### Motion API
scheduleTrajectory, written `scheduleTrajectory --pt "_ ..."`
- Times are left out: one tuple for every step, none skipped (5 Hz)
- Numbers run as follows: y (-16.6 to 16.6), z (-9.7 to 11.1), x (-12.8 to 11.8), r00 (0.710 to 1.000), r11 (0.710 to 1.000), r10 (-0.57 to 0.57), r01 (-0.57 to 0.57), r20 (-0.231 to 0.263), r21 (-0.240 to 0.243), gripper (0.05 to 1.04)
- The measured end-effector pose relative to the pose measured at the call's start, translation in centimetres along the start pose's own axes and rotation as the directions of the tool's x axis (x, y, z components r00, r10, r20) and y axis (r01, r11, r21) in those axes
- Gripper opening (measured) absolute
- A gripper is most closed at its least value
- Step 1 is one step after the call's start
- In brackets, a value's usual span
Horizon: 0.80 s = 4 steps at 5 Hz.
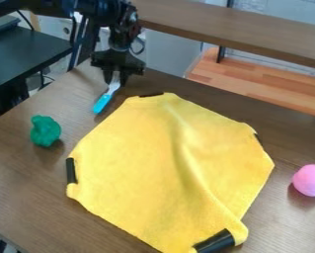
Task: Move the fork to the top left edge of the cloth
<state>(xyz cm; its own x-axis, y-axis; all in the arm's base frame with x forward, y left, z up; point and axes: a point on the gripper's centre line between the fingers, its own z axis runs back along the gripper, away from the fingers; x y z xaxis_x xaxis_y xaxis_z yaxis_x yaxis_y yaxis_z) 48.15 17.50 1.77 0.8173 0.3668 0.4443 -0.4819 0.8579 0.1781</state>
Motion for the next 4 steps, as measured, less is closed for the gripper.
scheduleTrajectory --pt "0.4 -1.0 -0.5 0.999 0.999 -0.040 0.040 0.036 0.002 0.393" --pt "1.0 -0.9 -0.9 0.998 0.997 -0.063 0.064 0.033 -0.035 0.682" --pt "1.0 -0.4 -1.3 0.996 0.993 -0.087 0.089 0.025 -0.080 0.950" --pt "1.1 2.3 -0.8 0.993 0.987 -0.101 0.107 0.052 -0.116 0.999"
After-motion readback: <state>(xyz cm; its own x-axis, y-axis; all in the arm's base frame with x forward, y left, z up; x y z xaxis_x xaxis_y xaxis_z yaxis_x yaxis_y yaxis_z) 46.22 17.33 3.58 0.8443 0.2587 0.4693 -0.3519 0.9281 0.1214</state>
